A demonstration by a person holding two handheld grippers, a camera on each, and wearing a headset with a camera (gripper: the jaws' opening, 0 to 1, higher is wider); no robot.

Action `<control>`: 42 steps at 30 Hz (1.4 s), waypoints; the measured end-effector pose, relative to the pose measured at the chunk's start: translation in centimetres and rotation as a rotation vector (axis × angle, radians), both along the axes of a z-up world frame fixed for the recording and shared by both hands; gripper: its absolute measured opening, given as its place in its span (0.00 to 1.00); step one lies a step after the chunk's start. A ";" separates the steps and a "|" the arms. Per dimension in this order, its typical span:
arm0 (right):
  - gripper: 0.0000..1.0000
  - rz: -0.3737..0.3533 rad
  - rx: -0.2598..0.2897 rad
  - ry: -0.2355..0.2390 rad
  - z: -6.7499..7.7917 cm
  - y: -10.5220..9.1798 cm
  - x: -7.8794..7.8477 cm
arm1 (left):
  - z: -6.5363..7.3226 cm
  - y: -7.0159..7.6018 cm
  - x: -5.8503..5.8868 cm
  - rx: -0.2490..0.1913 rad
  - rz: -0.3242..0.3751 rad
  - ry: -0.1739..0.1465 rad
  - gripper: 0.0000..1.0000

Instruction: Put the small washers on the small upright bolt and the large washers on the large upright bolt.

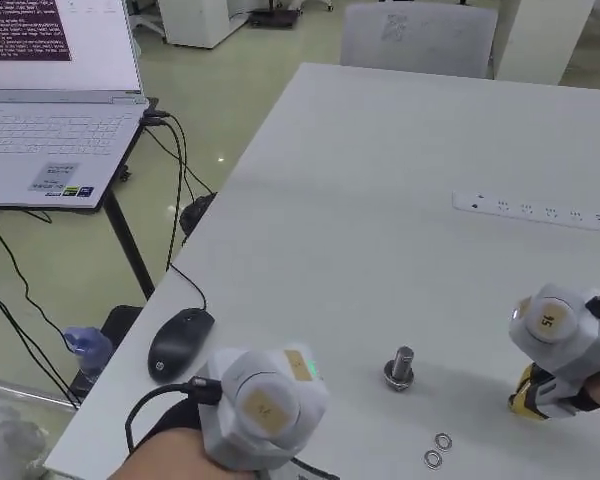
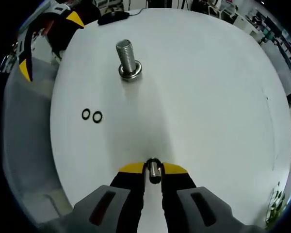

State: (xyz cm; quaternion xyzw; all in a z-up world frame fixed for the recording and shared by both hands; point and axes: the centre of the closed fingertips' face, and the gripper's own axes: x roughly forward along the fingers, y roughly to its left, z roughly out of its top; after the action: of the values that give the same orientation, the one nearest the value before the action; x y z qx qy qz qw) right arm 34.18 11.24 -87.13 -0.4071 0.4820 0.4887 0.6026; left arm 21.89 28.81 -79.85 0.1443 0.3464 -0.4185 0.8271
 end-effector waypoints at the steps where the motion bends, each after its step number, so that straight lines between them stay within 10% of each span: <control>1: 0.13 0.001 -0.002 -0.001 0.0 0.0 0.0 | 0.1 0.0 0.0 -0.002 0.001 -0.001 0.79; 29: 0.28 0.003 0.029 -0.007 1.5 0.5 0.0 | 0.8 -0.5 -0.1 -0.011 -0.007 -0.019 0.81; 42: 0.32 0.068 0.113 -0.050 4.0 4.5 0.2 | 1.1 -0.4 -0.5 -0.015 -0.015 -0.019 0.86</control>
State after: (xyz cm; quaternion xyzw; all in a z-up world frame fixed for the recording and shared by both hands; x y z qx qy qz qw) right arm 34.35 15.74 -83.13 -0.4008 0.4242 0.5251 0.6194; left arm 21.43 28.41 -78.73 0.1448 0.3343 -0.4256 0.8283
